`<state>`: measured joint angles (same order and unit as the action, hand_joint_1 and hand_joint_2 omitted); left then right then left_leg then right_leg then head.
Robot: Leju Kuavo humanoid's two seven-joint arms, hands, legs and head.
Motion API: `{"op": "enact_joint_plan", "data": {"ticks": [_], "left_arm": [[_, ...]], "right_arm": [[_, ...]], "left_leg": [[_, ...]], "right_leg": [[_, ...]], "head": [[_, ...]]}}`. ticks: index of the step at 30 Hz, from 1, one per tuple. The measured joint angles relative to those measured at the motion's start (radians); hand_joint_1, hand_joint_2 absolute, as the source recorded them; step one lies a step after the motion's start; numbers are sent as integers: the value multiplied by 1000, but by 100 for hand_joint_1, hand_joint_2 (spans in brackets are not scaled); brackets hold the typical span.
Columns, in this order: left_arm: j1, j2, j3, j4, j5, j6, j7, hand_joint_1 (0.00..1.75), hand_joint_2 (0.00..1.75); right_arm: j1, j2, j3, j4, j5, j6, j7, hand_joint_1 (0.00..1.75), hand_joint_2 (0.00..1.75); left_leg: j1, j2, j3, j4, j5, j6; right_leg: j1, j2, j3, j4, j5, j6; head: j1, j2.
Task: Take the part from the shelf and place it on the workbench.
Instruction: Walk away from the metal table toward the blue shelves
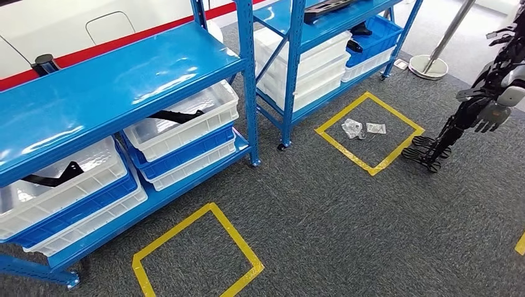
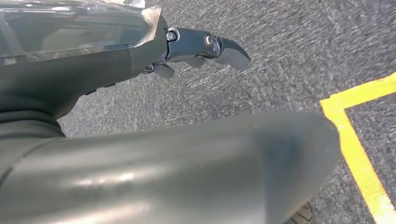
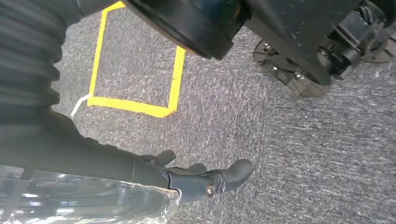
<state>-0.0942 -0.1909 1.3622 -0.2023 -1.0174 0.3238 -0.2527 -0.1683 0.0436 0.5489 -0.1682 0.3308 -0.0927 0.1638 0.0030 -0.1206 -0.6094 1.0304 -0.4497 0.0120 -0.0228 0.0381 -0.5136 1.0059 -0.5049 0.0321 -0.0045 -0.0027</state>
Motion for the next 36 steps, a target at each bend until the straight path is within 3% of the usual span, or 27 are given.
{"op": "enact_joint_plan", "data": {"ticks": [1, 3, 5, 6, 8, 10, 12, 14, 15, 16, 18, 20, 21, 22, 23, 25, 27, 29, 31, 33, 35, 36], "left_arm": [[0, 0, 0, 0, -2, -1, -1, 0, 0], [-1, 1, -2, 0, -6, -7, -3, 0, 0], [-1, 1, -5, 0, -9, -13, -3, 0, 0], [0, 1, -6, 0, -10, -15, -3, 0, 0], [2, 3, -9, 0, -15, -17, -3, 0, 0], [0, 4, -13, 0, -18, -18, -3, 0, 0], [-4, 6, -15, 0, -19, -20, -3, 0, 0], [-5, 6, -15, 0, -20, -20, -3, 0, 0], [-4, 6, -16, 0, -20, -21, -3, 0, 0], [-4, 6, -16, 0, -20, -21, -3, 0, 0], [-6, 6, -18, 0, -20, -21, -2, 0, 0], [-6, 6, -21, 0, -20, -21, -2, 0, 0], [-6, 6, -23, 0, -20, -20, -1, 0, 0], [-5, 6, -23, 0, -20, -19, 0, 0, 0], [-5, 6, -24, 0, -20, -16, 2, 0, 0], [-6, 5, -24, 0, -20, -12, 6, 0, 0], [-5, 6, -24, 0, -20, -8, 9, 0, 0], [-2, 6, -24, 0, -20, -5, 11, 0, 0], [1, 6, -25, 0, -19, -3, 12, 0, 0], [-1, 6, -25, 0, -18, -1, 13, 0, 0], [-3, 6, -25, 0, -18, 0, 13, 0, 0], [-2, 6, -25, 0, -18, 0, 14, 0, 0]], "right_arm": [[1, 1, 0, 0, -1, -1, 0, 0, 175], [7, 1, -2, 0, -4, -2, 0, 0, 175], [10, -2, -3, 0, -7, -4, 0, 0, 175], [10, -3, -4, 0, -8, -5, 0, 0, 175], [10, -3, -5, 0, -11, -6, 0, 0, 175], [12, -2, -5, 0, -12, -7, 0, 0, 175], [13, -3, -6, 0, -13, -9, 0, 0, 175], [13, -3, -6, 0, -13, -11, 0, 0, 175], [13, -3, -6, 0, -13, -12, 0, 0, 175], [14, -4, -6, -1, -13, -12, 0, 0, 175], [15, -5, -8, -1, -14, -12, -2, 0, 175], [10, -5, -9, -1, -14, -12, -3, 0, 175], [7, -5, -10, -1, -13, -12, -3, 0, 175], [5, -5, -10, -1, -11, -12, -2, 0, 175], [5, -6, -10, -1, -9, -11, -2, 0, 175], [9, -6, -10, 0, -5, -8, -1, 0, 175], [11, -6, -11, 0, -4, -5, -1, 0, 175], [8, -2, -11, 0, -3, -4, 0, 0, 175], [6, 1, -11, 0, -2, -4, 0, 0, 175], [8, 0, -11, 0, -1, -4, 0, 0, 175], [11, -1, -11, 0, -1, -4, 1, 0, 175], [11, -2, -11, 0, 0, -3, 2, 0, 175]], "left_leg": [[-1, 27, -15, 31, -20, -5], [0, 89, -73, 151, -85, -14], [5, 111, -129, 265, -126, -20], [7, 115, -133, 274, -120, -22], [9, 135, -79, 180, -63, -20], [3, 190, -6, 47, -18, -11], [-5, 212, 19, -4, -12, 1], [-6, 183, 18, -10, -8, 13], [-4, 170, 20, -15, -4, 21], [-1, 156, 22, -21, 1, 28], [2, 130, 22, -25, 7, 37], [2, 100, 20, -24, 9, 39], [2, 85, 20, -24, 9, 39], [2, 68, 21, -23, 9, 38], [3, 52, 22, -22, 9, 37], [4, 22, 19, -17, 10, 29], [2, 0, 10, -15, 13, 15], [4, -17, 3, -19, 19, 1], [4, 20, -9, 3, 5, -10], [3, 86, -56, 102, -52, -17], [7, 110, -122, 236, -108, -24], [9, 113, -139, 270, -115, -26]], "right_leg": [[-3, -14, 1, -3, 2, -7], [-2, -44, 2, -4, 0, -18], [1, -75, 2, -4, -2, -21], [1, -89, 3, -4, -3, -22], [2, -114, 8, -4, -7, -21], [9, -135, 13, -3, -14, -14], [18, -156, 18, -5, -20, -5], [20, -175, 27, -9, -24, 5], [19, -164, 28, -3, -31, 10], [18, -139, 19, 20, -45, 12], [15, -74, -33, 130, -95, 8], [14, -50, -97, 255, -134, 7], [13, -48, -110, 276, -133, 12], [11, -46, -103, 257, -115, 21], [8, -38, -79, 200, -84, 31], [-1, 12, -25, 64, -28, 41], [-3, 46, -5, 2, -9, 31], [-2, 30, -2, 0, -6, 14], [-5, 4, 4, -4, 0, -2], [-4, -27, 7, -6, 0, -14], [1, -60, 7, -6, -3, -21], [3, -75, 7, -6, -4, -23]], "head": [[-4, 0], [-13, 0], [-14, 0], [-14, 0], [-14, 0], [-14, 0], [-11, 0], [-8, 0], [-7, 0], [-5, 0], [2, 0], [5, 0], [5, 0], [6, 0], [6, 0], [7, 0], [7, 0], [5, 0], [1, 0], [-5, 0], [-8, 0], [-8, 0]]}}
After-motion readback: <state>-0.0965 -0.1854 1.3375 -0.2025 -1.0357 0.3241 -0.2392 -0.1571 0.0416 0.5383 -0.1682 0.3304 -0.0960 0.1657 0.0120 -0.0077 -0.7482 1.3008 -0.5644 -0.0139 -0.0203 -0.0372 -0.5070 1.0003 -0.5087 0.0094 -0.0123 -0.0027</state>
